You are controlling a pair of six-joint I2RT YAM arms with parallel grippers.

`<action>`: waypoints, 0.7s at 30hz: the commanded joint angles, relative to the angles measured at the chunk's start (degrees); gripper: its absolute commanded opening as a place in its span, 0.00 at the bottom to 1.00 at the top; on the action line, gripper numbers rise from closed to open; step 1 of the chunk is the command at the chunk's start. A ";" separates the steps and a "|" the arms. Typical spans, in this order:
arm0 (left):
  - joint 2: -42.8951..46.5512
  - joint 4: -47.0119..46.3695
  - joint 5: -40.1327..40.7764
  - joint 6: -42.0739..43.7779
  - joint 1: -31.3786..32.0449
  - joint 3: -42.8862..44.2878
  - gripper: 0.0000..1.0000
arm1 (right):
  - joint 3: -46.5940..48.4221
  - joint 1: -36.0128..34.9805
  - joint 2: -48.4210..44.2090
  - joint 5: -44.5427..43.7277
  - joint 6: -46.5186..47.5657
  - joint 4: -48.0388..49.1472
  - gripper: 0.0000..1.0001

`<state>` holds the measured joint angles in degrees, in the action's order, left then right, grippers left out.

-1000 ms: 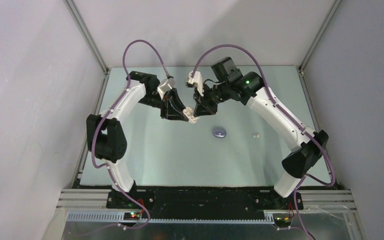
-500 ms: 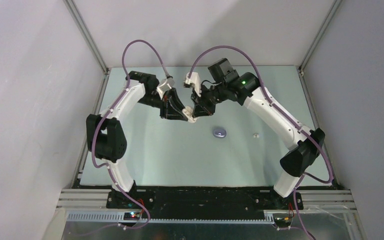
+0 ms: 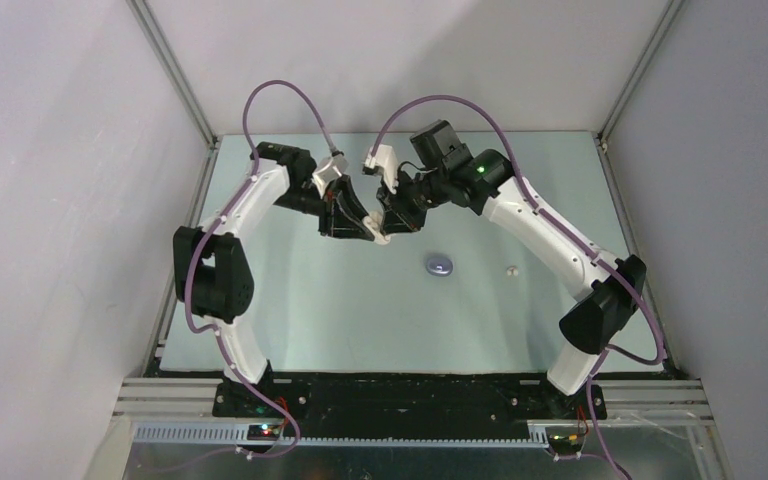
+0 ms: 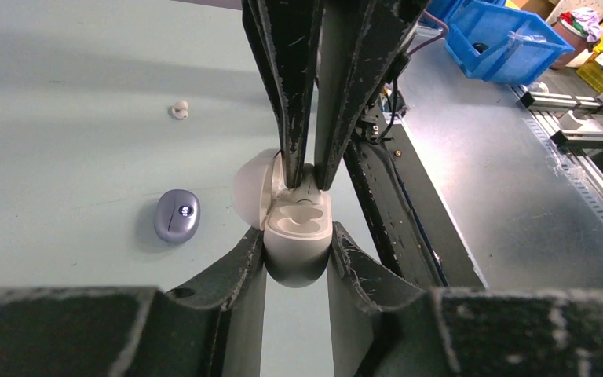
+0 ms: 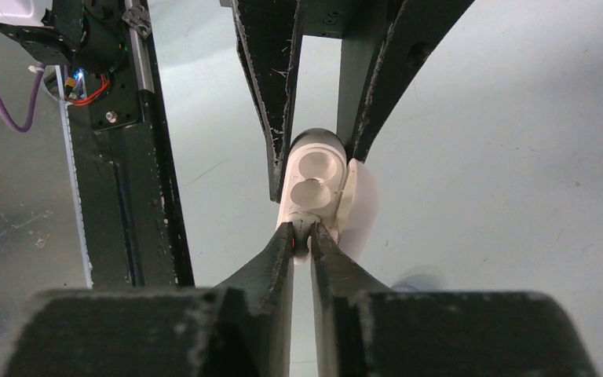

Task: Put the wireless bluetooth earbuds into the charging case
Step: Place the earbud in the charging case.

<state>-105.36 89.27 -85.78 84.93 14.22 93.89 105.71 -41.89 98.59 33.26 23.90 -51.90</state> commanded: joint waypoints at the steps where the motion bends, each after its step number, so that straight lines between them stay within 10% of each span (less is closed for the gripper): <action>1: 0.16 2.81 -4.76 0.14 -0.51 1.94 0.00 | 0.72 -0.25 0.07 -1.45 -0.63 1.01 0.20; 21: 0.13 2.72 -4.92 0.48 -1.02 0.74 0.00 | -1.44 -0.67 -2.88 -6.55 2.65 4.79 0.27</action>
<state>-105.82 89.10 -86.24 84.97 13.45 93.89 103.94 -41.80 97.86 31.64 24.58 -50.30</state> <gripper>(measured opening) 0.329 0.251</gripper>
